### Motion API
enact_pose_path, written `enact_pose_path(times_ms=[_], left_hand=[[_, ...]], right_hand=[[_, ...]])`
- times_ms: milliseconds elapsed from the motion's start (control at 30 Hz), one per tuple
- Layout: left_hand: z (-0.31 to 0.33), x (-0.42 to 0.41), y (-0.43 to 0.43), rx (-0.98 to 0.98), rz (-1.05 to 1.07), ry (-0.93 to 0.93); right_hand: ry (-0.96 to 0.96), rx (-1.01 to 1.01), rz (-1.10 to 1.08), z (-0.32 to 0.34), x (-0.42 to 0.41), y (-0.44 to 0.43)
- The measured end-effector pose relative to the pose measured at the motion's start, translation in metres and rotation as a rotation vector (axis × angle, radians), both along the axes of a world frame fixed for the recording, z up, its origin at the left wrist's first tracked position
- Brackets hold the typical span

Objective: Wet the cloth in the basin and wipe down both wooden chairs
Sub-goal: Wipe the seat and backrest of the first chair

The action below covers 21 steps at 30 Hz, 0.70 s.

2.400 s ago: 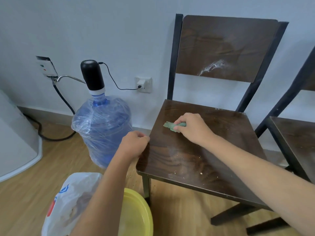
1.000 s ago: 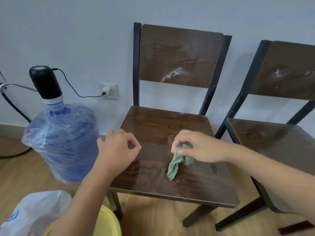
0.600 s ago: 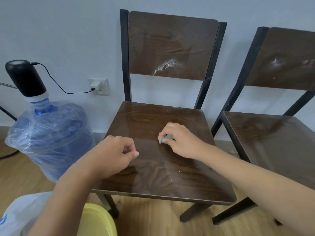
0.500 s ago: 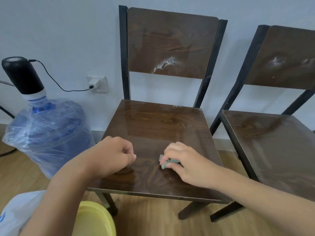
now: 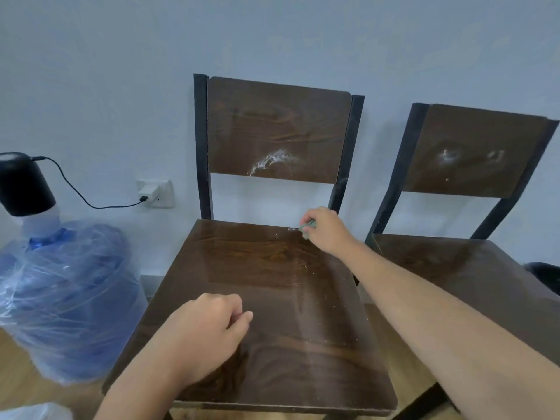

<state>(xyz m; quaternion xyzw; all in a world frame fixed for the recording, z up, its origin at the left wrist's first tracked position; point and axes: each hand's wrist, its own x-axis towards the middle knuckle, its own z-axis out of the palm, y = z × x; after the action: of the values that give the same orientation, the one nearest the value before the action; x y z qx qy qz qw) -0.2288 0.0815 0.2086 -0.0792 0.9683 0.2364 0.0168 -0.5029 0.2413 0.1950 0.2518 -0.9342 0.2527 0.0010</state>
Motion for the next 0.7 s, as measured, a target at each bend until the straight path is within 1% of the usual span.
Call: enact_pose_path(times_ms=[67,100,200,333,400,433,467,533,633,700], left_hand=[[0.001,-0.001,0.000,-0.026,0.000,-0.006],[0.002,0.000,-0.001,-0.029,-0.004,-0.008],[0.005,0.002,-0.001,-0.005,-0.035,-0.005],[0.011,0.002,0.003,-0.043,-0.070,-0.003],[0.013,0.002,0.007,-0.075,-0.088,-0.007],[0.014,0.002,0.009,-0.079,-0.092,-0.009],[0.015,0.002,0.012,-0.078,-0.095,-0.008],[0.015,0.003,0.016,-0.083,-0.104,-0.007],[0.011,0.003,0.022,-0.099,-0.104,-0.031],[0.007,0.000,0.025,-0.103,-0.106,-0.037]], right_hand=[[-0.016,0.010,-0.021,-0.022,0.010,-0.002],[-0.020,0.001,0.008,-0.027,0.023,0.001],[-0.073,0.023,0.219,-0.028,0.087,0.029],[-0.180,0.040,0.530,-0.015,0.203,0.098],[-0.259,0.091,0.656,-0.005,0.235,0.127],[-0.295,0.116,0.671,0.002,0.237,0.136],[-0.301,0.124,0.654,0.009,0.230,0.139],[-0.228,0.095,0.498,0.023,0.193,0.129],[-0.071,0.050,0.204,0.031,0.096,0.089],[0.010,0.025,0.117,0.029,0.031,0.060]])
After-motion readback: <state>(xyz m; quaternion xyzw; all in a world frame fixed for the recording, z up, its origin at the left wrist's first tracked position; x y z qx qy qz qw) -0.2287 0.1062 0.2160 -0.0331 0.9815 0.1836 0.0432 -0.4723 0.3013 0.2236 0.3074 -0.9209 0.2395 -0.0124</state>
